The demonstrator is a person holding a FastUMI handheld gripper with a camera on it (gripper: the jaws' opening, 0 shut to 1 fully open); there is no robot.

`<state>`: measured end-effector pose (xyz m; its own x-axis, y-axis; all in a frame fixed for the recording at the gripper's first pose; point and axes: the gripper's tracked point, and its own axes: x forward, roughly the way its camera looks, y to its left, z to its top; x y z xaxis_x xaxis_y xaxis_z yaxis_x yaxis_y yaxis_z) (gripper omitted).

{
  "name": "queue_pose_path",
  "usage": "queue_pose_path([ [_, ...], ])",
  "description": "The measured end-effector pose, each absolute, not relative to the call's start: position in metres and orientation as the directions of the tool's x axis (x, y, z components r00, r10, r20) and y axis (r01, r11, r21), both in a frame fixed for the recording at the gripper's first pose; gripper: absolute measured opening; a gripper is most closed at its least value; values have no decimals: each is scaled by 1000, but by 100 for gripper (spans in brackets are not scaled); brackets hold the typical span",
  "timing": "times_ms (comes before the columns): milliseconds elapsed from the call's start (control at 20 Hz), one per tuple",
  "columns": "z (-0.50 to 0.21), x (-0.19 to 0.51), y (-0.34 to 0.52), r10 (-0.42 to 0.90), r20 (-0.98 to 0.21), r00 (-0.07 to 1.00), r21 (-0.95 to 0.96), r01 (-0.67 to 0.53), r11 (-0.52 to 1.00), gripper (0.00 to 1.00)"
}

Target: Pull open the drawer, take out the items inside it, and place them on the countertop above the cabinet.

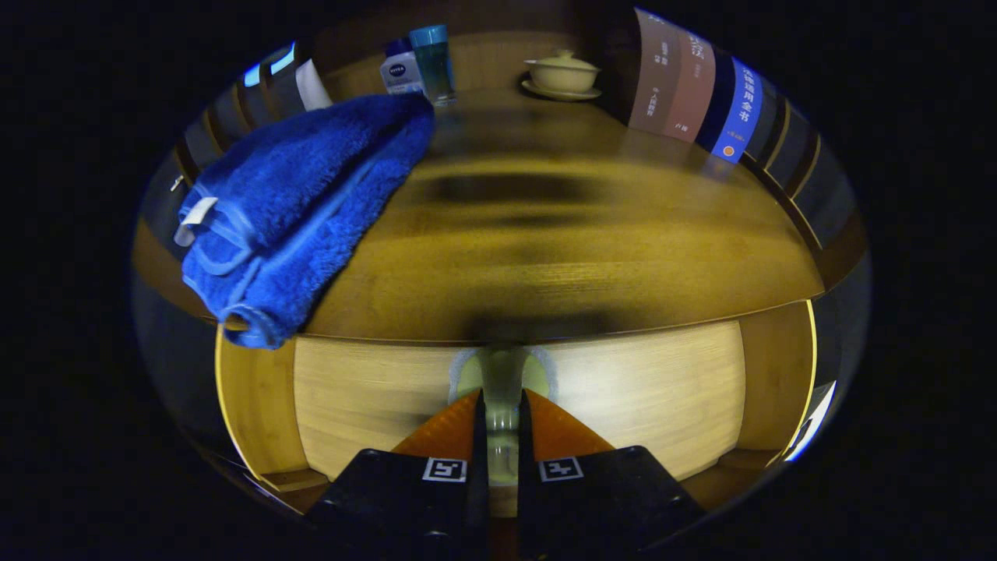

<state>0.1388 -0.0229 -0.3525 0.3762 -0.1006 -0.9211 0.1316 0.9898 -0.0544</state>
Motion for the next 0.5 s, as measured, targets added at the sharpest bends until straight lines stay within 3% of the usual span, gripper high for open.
queue_pose_path([
  [500, -248, 118, -14, -55, -797, 601, 20, 117, 993, 19],
])
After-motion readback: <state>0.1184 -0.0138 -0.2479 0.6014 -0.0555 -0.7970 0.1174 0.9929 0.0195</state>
